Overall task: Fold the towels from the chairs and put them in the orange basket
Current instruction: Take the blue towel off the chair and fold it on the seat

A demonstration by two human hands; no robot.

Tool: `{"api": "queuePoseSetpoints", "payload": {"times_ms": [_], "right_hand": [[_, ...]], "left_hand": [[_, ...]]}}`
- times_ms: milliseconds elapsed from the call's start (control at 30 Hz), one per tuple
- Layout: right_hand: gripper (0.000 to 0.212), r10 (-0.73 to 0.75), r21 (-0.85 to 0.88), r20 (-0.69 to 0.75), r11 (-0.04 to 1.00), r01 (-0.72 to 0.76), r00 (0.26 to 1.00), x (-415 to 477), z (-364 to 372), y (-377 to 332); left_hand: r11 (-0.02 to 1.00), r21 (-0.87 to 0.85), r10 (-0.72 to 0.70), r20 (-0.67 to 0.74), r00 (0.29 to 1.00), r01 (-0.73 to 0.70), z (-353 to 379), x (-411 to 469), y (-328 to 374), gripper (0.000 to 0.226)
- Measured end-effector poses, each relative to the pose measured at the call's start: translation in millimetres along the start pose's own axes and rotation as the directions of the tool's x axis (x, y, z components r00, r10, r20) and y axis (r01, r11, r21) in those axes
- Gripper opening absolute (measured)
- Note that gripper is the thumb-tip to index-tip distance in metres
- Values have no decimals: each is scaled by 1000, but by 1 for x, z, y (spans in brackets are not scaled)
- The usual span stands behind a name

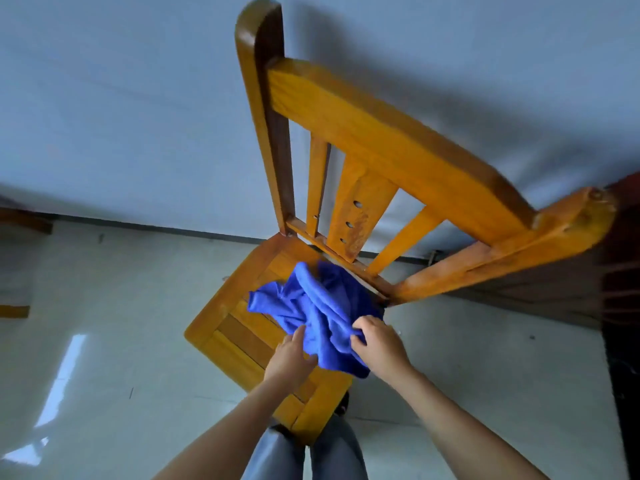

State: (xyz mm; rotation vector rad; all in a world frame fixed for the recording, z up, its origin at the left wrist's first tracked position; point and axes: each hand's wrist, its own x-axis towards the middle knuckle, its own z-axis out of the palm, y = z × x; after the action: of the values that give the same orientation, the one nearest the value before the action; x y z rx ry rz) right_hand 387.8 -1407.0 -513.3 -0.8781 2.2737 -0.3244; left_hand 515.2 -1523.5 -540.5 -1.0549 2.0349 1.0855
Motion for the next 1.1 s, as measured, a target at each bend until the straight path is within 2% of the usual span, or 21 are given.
{"api": "queuePoseSetpoints", "payload": {"times_ms": [100,300,400,467,633,700,833,1000,1100], "right_hand": [[17,-83,11,-27,996,83,996,-16,-50,-36],[17,-185,49,-49,981,187,982,-38,-145,-108],[18,-280,66,-77,956,285,957,-47,-182,-144],[22,-340,32,-91,938,344,936,-54,-200,-167],[14,-415,34,-208,902,431,886,-64,-228,-217],[16,-441,41,-250,885,464,862,-66,-236,-236],[16,-489,17,-287,857,515,824,-72,-246,-269],[5,-506,60,-340,829,555,793,-73,-256,-300],[5,-487,83,-408,823,562,772,-66,-263,-311]], "left_hand": [[991,-84,94,-114,989,-104,-36,-33,24,65],[955,-126,238,-218,947,-269,-97,-91,41,65],[878,-269,292,-358,887,-397,-127,-114,46,62],[792,-355,320,-453,832,-497,-150,-129,51,56],[746,-205,394,-631,668,-634,-188,-163,52,39],[743,-154,393,-689,610,-652,-193,-169,50,34],[794,-16,403,-734,547,-607,-202,-175,55,29],[871,-64,235,-817,527,-487,-214,-176,53,16],[893,-115,155,-828,538,-435,-218,-177,38,19]]}}
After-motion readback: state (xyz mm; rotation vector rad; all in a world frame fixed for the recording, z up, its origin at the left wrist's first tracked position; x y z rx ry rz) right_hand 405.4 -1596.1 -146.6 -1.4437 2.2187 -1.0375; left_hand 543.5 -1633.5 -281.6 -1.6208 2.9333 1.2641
